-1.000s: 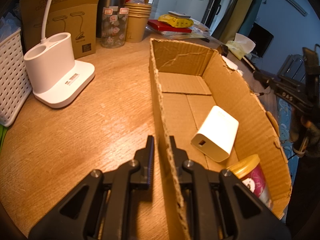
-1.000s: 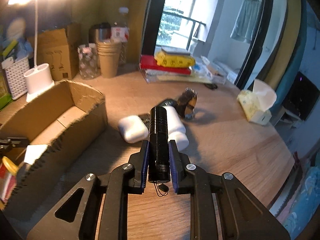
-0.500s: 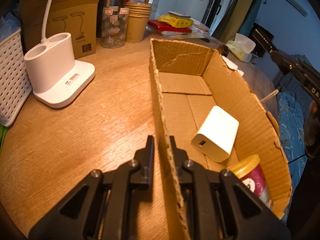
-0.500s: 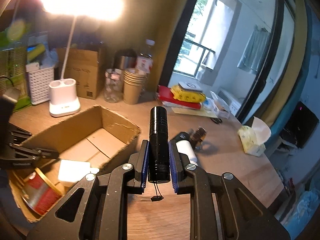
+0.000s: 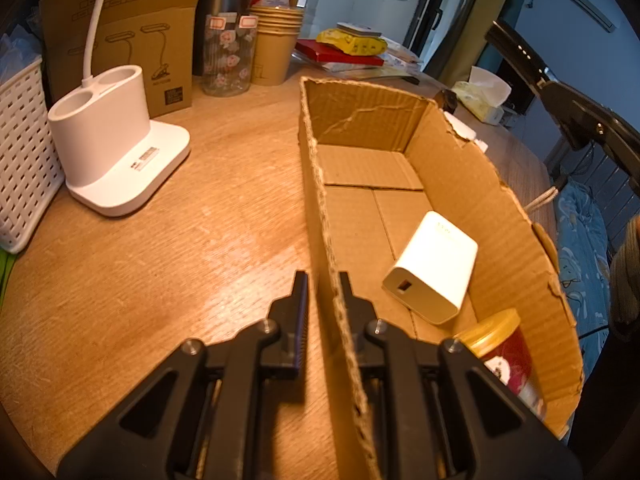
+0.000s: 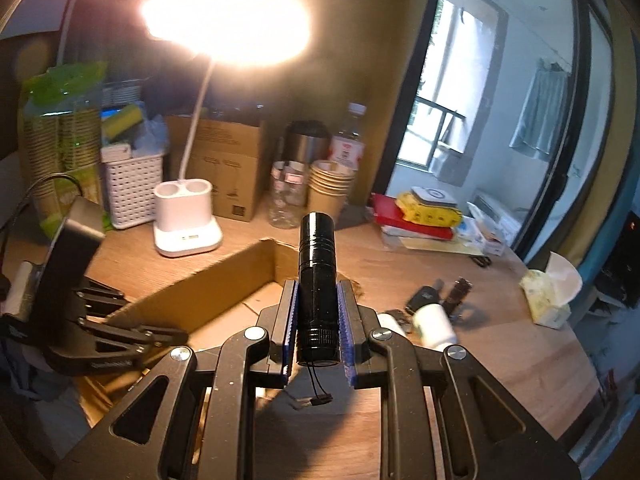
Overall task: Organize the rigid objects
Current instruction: 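Carry the flashlight into the box and open the right tool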
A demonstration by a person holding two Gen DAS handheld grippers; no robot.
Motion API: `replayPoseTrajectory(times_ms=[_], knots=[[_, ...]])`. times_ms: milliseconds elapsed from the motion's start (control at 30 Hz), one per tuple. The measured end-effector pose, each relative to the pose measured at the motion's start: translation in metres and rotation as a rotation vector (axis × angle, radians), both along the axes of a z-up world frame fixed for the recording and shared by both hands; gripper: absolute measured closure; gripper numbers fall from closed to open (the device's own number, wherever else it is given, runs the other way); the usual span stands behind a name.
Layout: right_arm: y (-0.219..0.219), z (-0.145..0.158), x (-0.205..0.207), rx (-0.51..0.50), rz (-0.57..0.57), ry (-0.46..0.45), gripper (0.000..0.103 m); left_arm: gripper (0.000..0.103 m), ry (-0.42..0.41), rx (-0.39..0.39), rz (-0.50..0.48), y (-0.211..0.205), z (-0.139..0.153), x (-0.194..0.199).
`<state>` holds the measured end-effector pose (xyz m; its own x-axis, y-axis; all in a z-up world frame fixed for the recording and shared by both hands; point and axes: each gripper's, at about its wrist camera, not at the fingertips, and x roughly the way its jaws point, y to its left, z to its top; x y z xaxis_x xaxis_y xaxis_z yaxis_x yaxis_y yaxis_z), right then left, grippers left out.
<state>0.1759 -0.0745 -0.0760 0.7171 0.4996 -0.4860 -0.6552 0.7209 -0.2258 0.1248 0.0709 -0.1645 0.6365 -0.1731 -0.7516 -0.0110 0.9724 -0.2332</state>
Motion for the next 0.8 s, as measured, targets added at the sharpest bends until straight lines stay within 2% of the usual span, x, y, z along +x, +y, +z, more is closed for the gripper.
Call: replayPoseTrajectory(times_ms=[333,800], knots=[[0.031,-0.01,-0.011,-0.001,0.081,0.038,0.082,0.088,0.0,0.0,0.0,0.0,0.0,0.0],[0.049,-0.042,0.002,-0.041,0.107,0.131,0.083,0.089,0.0,0.0,0.0,0.0,0.0,0.0]])
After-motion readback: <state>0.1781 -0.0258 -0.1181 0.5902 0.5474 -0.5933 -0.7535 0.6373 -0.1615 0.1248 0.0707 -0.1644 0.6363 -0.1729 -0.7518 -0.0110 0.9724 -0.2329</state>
